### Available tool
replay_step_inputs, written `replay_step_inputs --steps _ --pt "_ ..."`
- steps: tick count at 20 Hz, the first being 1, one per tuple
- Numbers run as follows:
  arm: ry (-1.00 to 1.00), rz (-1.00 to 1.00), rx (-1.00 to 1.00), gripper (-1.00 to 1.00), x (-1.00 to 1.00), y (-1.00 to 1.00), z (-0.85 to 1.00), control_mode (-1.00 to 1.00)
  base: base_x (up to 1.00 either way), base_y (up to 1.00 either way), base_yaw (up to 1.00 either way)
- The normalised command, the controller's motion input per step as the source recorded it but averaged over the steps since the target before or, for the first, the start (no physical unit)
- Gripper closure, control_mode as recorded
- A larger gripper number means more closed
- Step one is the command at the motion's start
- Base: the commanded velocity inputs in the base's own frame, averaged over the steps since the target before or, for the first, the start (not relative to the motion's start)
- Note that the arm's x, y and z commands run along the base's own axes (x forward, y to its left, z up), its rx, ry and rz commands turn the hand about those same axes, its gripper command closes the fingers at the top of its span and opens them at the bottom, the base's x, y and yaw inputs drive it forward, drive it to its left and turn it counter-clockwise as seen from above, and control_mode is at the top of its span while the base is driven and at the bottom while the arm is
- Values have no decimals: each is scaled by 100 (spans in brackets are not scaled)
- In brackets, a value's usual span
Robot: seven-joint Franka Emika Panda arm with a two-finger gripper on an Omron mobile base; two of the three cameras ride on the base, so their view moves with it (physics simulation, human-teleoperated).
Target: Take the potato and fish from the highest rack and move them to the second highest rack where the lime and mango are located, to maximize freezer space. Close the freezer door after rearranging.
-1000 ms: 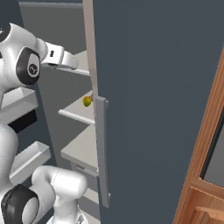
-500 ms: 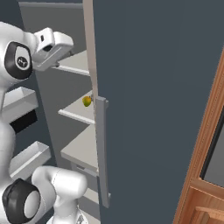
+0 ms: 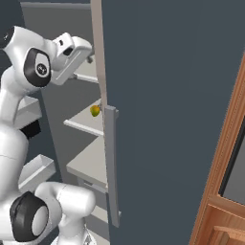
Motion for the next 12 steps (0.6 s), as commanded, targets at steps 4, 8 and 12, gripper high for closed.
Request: replay_step_inputs --steps 4,8,12 --pt "33 0 -4 -100 32 -1 -2 -100 0 0 0" --pt "5 0 0 -100 34 -9 -11 -100 0 0 0" --pt "0 0 0 -100 35 -9 -19 -100 0 0 0"
